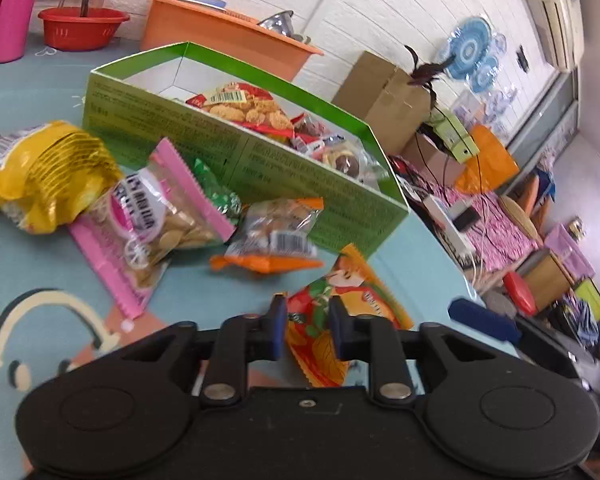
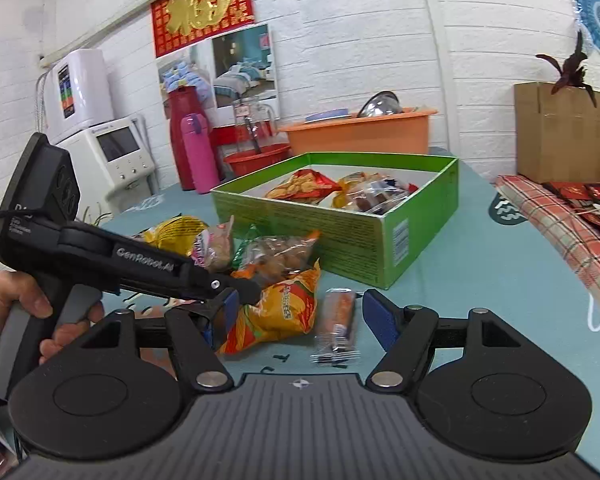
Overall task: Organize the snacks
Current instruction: 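Move both grippers back over the remaining snack packets, then grasp the orange-yellow packet with the right gripper while the left gripper grasps the orange packet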
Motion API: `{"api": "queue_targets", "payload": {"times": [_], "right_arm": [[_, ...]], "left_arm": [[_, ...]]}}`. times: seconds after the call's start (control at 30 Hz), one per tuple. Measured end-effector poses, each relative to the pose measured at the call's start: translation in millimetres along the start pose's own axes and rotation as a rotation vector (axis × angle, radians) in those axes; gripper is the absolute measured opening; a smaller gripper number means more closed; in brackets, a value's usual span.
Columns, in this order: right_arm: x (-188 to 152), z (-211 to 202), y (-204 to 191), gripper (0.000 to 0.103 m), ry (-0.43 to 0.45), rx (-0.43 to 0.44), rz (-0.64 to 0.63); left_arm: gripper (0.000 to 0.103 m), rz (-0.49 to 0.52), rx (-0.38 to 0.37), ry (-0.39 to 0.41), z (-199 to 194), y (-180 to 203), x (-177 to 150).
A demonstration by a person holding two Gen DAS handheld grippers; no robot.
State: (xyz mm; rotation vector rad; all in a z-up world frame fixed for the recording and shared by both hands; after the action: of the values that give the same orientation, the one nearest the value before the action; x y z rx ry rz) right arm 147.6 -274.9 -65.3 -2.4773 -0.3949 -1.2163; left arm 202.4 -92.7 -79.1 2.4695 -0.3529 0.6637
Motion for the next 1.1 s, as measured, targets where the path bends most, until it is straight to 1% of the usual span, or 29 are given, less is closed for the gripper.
{"api": "queue_targets", "payload": {"times": [0.07, 0.1, 0.13, 0.2, 0.23, 0.27, 0.3, 0.43, 0.5, 0.53, 0.57, 0.6, 0.63, 0.67, 0.7, 0.77, 0.83, 0.9, 1.03, 1.07, 1.1], "right_arm": [[-1, 1, -6, 0.103, -0.005, 0.025, -0.018], [-1, 3, -9, 0.103, -0.01, 0.039, -0.028], [-2, 6, -12, 0.103, -0.018, 0.053, -0.042], [-1, 13, -16, 0.103, -0.036, 0.057, -0.063], [0, 18, -17, 0.103, -0.044, 0.051, -0.073], [1, 21, -18, 0.103, -0.05, 0.042, -0.082], [4, 24, -18, 0.103, -0.05, 0.031, -0.088], [12, 35, -11, 0.103, -0.061, -0.007, -0.1], [10, 43, -7, 0.103, -0.094, -0.015, -0.111], [8, 47, -6, 0.101, -0.116, -0.004, -0.105], [6, 46, -9, 0.089, -0.115, 0.011, -0.109], [5, 44, -13, 0.073, -0.117, 0.024, -0.125], [3, 42, -18, 0.064, -0.122, 0.036, -0.134], [2, 41, -21, 0.06, -0.13, 0.065, -0.134], [0, 40, -24, 0.061, -0.136, 0.088, -0.126], [-1, 39, -26, 0.061, -0.136, 0.067, -0.131], [1, 37, -25, 0.062, -0.125, 0.074, -0.113], [4, 38, -24, 0.069, -0.122, 0.091, -0.087], [6, 48, -21, 0.071, -0.144, 0.081, -0.069], [5, 51, -21, 0.073, -0.149, 0.088, -0.057], [5, 54, -21, 0.068, -0.161, 0.096, -0.044]], "left_arm": [[0.023, -0.006, 0.007, -0.018, -6, -10, -12], [0.023, -0.023, 0.016, -0.026, -9, -16, -19], [0.022, -0.039, 0.008, -0.022, -13, -21, -24], [0.036, -0.128, -0.058, -0.006, -23, -31, -33], [0.073, -0.177, -0.099, 0.006, -27, -36, -35], [0.099, -0.214, -0.133, 0.024, -30, -39, -36], [0.103, -0.243, -0.149, 0.041, -32, -41, -36], [0.103, -0.263, -0.164, 0.058, -29, -38, -28], [0.103, -0.268, -0.185, 0.062, -25, -33, -22], [0.103, -0.268, -0.188, 0.064, -22, -31, -18], [0.103, -0.266, -0.19, 0.064, -19, -29, -15], [0.103, -0.264, -0.192, 0.063, -15, -27, -13], [0.102, -0.266, -0.192, 0.06, -12, -26, -12], [0.098, -0.27, -0.192, 0.053, -9, -26, -12], [0.096, -0.27, -0.192, 0.053, -8, -25, -12], [0.095, -0.273, -0.193, 0.056, -10, -27, -13], [0.095, -0.291, -0.202, 0.06, -12, -30, -15], [0.096, -0.304, -0.202, 0.068, -13, -32, -15], [0.095, -0.307, -0.204, 0.066, -11, -31, -13], [0.088, -0.297, -0.201, 0.061, -11, -31, -15], [0.083, -0.281, -0.192, 0.052, -9, -28, -15]]}}
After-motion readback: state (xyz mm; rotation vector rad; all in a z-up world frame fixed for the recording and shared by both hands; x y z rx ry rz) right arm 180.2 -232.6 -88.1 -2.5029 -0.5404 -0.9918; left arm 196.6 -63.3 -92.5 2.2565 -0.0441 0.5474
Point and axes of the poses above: each gripper's, at about its wrist camera, not at the fingertips, and z roughly the way its jaws point, y to its right, x to its top, the point moved 6 cm from there along z, roughly the way its jaws point, and after that the axes turned 14 degrees about -y, right-handed, at the moved point
